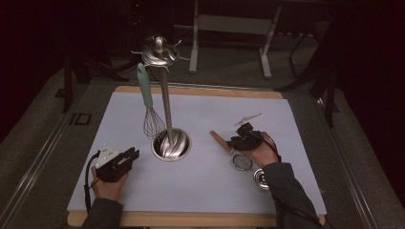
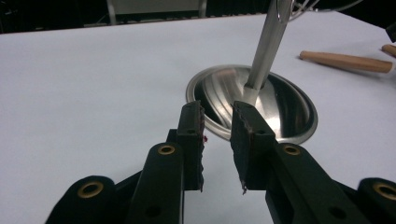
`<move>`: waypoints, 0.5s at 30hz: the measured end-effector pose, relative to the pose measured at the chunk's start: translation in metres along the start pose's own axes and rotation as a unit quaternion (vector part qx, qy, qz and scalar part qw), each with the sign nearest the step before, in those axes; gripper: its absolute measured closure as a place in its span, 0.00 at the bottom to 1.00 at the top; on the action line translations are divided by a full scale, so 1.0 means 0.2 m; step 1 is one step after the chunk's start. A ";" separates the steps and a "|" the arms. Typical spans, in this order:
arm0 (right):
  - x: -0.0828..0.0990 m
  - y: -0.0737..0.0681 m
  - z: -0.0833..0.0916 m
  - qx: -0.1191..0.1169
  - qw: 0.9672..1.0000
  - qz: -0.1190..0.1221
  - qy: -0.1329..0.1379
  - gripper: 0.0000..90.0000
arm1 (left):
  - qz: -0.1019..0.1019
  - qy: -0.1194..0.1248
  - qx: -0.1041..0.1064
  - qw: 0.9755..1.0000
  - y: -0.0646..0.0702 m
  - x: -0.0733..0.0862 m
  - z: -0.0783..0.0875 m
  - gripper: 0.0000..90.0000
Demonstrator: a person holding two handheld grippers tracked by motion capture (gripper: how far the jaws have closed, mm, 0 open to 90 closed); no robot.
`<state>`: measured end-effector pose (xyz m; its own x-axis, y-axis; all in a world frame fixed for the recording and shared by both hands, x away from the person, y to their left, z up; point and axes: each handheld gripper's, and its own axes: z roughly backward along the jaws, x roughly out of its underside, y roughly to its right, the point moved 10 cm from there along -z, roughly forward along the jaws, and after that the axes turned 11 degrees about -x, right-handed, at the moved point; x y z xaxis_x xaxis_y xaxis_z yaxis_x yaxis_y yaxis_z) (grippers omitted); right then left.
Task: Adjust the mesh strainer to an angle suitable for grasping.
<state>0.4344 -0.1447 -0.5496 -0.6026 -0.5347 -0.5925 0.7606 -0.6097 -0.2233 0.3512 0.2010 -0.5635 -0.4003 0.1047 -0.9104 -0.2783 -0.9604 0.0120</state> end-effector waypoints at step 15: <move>0.07 0.05 -0.11 -0.010 0.998 -0.047 -0.049 0.73 | 0.028 -0.010 0.009 1.000 -0.02 0.04 -0.01 0.82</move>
<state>0.4390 -0.1447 -0.5762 -0.6909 -0.5313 -0.4902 0.7040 -0.6486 -0.2893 0.3511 0.2053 -0.5728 -0.4334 0.0570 -0.8994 -0.2701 -0.9603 0.0693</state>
